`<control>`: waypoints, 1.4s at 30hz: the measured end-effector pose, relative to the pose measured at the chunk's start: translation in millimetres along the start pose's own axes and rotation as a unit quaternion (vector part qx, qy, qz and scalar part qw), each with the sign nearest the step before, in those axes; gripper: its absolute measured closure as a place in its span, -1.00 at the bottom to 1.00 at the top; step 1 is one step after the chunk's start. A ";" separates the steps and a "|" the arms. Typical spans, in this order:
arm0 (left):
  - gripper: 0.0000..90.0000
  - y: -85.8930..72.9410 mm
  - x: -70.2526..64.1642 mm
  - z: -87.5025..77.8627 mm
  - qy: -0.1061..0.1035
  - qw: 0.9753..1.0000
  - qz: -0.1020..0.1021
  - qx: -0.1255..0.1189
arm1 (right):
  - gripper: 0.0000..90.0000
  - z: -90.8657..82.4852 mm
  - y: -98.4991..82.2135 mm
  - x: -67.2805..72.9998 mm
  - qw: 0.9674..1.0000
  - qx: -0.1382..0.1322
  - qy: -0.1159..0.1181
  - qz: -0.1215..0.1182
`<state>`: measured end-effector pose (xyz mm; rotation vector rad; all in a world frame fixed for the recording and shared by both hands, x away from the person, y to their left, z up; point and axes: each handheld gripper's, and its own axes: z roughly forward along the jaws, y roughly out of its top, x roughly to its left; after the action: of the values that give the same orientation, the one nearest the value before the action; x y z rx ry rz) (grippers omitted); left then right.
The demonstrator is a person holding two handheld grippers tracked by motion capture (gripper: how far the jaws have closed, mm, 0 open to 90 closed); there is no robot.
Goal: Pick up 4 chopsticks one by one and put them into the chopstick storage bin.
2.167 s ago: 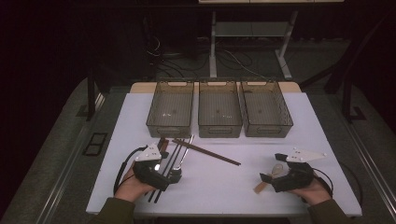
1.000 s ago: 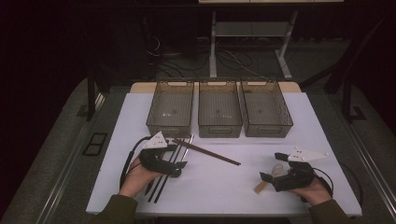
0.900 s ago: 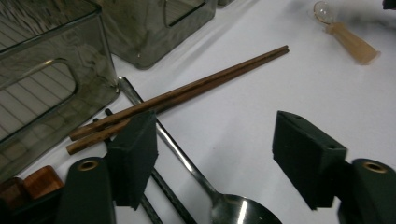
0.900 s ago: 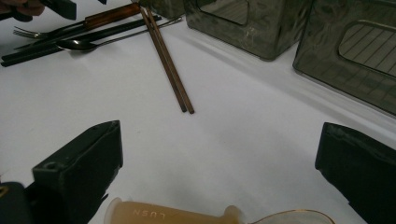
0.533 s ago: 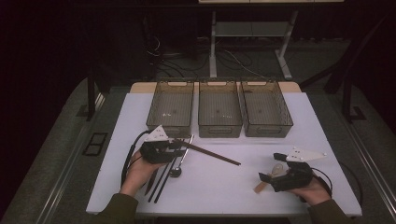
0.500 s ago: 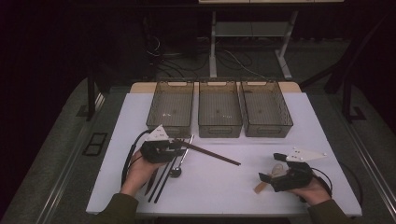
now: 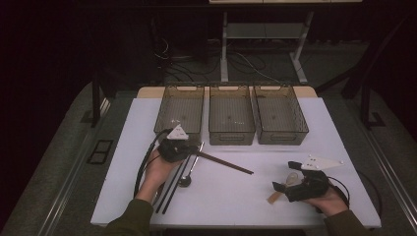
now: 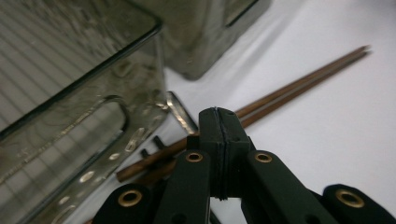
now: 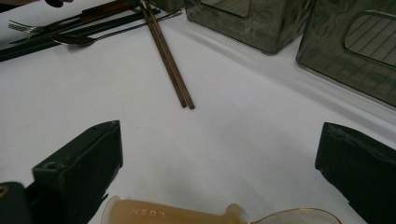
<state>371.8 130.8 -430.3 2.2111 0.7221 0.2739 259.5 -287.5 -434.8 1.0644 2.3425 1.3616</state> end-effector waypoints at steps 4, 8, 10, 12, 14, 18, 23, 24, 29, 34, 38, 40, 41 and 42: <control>0.98 2.0 4.9 6.5 0.010 1.000 -0.005 0.002 | -0.98 -0.3 -0.1 -0.2 1.000 -0.001 0.000 0.000; 0.98 3.9 7.1 12.2 0.015 1.000 -0.003 0.006 | -0.98 -0.2 -0.3 -0.4 1.000 0.002 -0.001 0.002; 0.98 5.1 6.9 15.5 0.015 1.000 0.001 0.012 | -0.98 0.0 -0.2 -0.3 1.000 0.002 -0.001 0.002; 0.98 6.0 6.5 18.0 0.021 1.000 0.005 0.017 | -0.98 -0.2 -0.3 -0.2 1.000 0.001 0.000 0.001; 0.98 6.2 6.0 19.3 0.025 1.000 0.005 0.015 | -0.98 -0.3 -0.3 -0.4 1.000 0.001 0.000 0.001; 0.98 5.5 6.4 19.4 0.030 0.999 0.006 0.021 | -0.98 -0.2 -0.3 -0.1 1.000 0.002 0.000 0.001; 0.98 2.6 8.8 17.9 0.030 0.999 0.003 0.030 | -0.98 -0.7 -0.3 -0.2 1.000 0.000 0.000 0.000; 0.98 2.4 9.2 17.6 0.029 0.999 0.002 0.030 | -0.98 -0.8 -0.3 -0.3 1.000 0.000 0.000 -0.001; 0.98 1.6 9.2 16.0 0.027 0.999 0.000 0.037 | -0.98 -0.6 -0.3 -0.1 1.000 0.000 0.000 0.000; 0.98 0.7 7.8 15.0 0.021 0.999 0.004 0.043 | -0.98 -0.8 -0.3 -0.2 1.000 0.000 0.000 -0.001; 0.98 -0.2 5.3 14.8 0.013 0.998 0.011 0.053 | -0.98 -0.3 -0.5 0.4 1.000 0.004 0.000 -0.002; 0.98 -0.1 3.4 14.2 0.011 0.998 0.012 0.056 | -0.98 -0.3 -0.5 0.4 1.000 0.004 0.001 -0.002; 0.98 0.0 2.5 14.0 0.010 0.998 0.014 0.055 | -0.98 -0.3 -0.6 0.4 1.000 0.004 0.000 -0.002; 0.98 -0.2 1.3 13.8 0.008 0.998 0.013 0.056 | -0.97 -0.4 -0.5 0.4 1.000 0.004 0.000 -0.002</control>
<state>378.4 123.1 -439.8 2.3277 0.7342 0.2714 258.8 -287.7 -435.0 1.0619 2.3516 1.3525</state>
